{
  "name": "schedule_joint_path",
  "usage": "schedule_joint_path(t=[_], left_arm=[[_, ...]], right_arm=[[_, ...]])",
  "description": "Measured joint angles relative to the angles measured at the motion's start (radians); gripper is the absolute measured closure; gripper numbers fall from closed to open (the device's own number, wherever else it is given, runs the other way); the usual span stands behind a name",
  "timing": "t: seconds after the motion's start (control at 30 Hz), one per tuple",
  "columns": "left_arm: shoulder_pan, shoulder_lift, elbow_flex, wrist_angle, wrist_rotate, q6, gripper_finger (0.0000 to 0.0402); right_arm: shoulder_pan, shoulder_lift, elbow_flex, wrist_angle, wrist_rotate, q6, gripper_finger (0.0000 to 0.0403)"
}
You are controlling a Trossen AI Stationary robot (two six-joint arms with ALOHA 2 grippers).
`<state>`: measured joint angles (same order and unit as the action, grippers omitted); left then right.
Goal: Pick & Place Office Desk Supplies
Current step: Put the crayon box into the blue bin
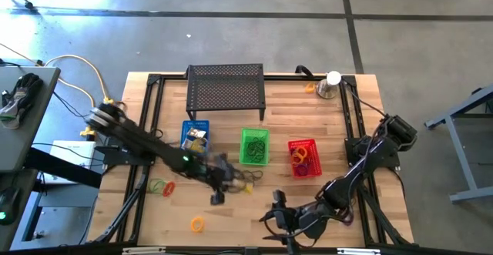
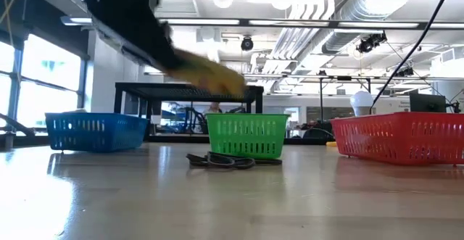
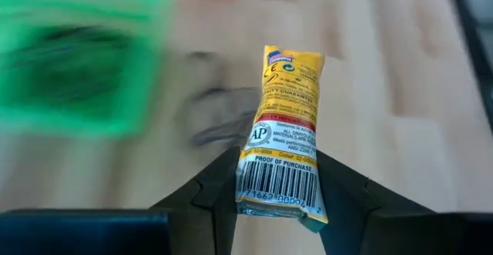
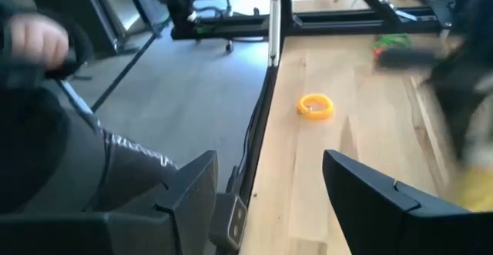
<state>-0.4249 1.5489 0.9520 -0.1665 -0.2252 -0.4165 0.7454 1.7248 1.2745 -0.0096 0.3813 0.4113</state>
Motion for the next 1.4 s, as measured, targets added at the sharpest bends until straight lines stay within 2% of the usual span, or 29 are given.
schedule_joint_path(t=[0.2, 0.37, 0.47, 0.57, 0.67, 1.07, 1.2, 1.4], left_arm=[[0.003, -0.268, 0.001, -0.428, -0.315, -0.374, 0.0271], [0.003, -0.405, -0.006, -0.772, -0.441, -0.716, 0.0271], [0.003, -0.433, -0.049, -0.895, -0.488, -0.904, 0.0271], [0.003, -0.435, -0.115, -0.906, -0.508, -1.04, 0.0271], [0.003, -0.422, -0.163, -0.887, -0.51, -1.115, 0.0271], [0.031, -0.361, -0.185, -0.824, -0.434, -1.159, 0.0268], [0.06, -0.335, -0.185, -0.815, -0.429, -1.174, 0.0244], [0.071, -0.298, -0.185, -0.79, -0.385, -1.174, 0.0175]], right_arm=[[0.009, 0.0, 0.0, -0.061, 0.0, 0.0, 0.0179], [0.015, 0.0, 0.0, -0.069, 0.0, 0.01, 0.0179], [0.014, 0.0, 0.0, -0.069, -0.006, 0.01, 0.0179], [0.014, 0.0, 0.0, -0.07, -0.025, 0.003, 0.0179], [0.014, 0.0, 0.0, -0.091, -0.046, 0.003, 0.0179], [0.029, 0.0, 0.0, -0.183, -0.109, -0.051, 0.0179], [0.036, 0.0, 0.0, -0.201, -0.148, -0.057, 0.0179], [0.057, 0.016, 0.0, -0.221, -0.183, -0.071, 0.0179]])
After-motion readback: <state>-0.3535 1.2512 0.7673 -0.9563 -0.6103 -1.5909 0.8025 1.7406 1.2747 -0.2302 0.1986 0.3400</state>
